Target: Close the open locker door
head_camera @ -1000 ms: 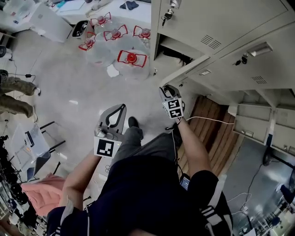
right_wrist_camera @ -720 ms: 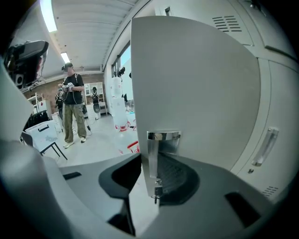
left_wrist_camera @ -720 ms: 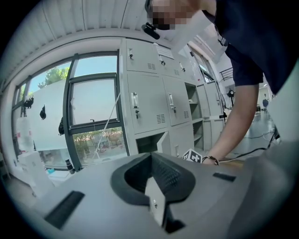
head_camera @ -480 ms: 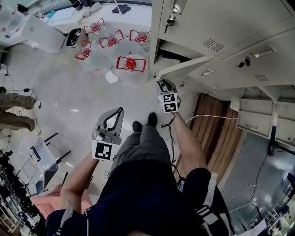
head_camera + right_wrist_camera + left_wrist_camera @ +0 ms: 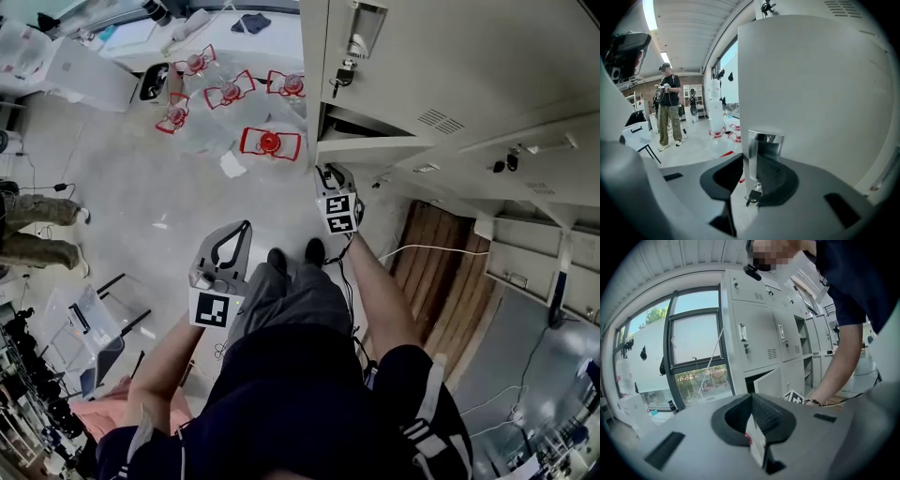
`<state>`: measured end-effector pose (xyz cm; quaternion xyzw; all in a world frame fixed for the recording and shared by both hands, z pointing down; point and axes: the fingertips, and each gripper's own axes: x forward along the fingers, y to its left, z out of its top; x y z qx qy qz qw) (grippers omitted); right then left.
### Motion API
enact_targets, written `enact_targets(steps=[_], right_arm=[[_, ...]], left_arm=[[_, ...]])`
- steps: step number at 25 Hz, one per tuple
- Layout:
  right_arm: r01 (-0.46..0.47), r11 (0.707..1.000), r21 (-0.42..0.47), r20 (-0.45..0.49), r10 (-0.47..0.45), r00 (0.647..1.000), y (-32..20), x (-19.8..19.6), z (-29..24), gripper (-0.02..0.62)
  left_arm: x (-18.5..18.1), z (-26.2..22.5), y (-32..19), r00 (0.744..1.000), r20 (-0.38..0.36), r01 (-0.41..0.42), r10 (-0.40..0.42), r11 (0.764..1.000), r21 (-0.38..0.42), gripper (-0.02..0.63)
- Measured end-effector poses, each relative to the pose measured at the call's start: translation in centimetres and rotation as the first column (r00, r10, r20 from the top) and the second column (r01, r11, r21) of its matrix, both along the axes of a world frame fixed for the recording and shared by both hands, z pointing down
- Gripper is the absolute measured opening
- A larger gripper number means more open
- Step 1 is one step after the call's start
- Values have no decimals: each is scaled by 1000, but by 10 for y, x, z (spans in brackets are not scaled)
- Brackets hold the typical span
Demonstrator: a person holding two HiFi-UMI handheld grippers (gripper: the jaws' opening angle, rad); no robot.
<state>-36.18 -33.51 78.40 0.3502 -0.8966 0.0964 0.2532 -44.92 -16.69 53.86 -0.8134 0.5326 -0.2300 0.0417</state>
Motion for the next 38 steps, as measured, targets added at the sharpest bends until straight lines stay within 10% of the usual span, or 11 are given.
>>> enact_targets(steps=[38], right_arm=[[-314,944,99,29,313,949,-91,-13,-4,44]], left_arm=[[-56,38,-65,966,-3,-257,257,966,-27,5]])
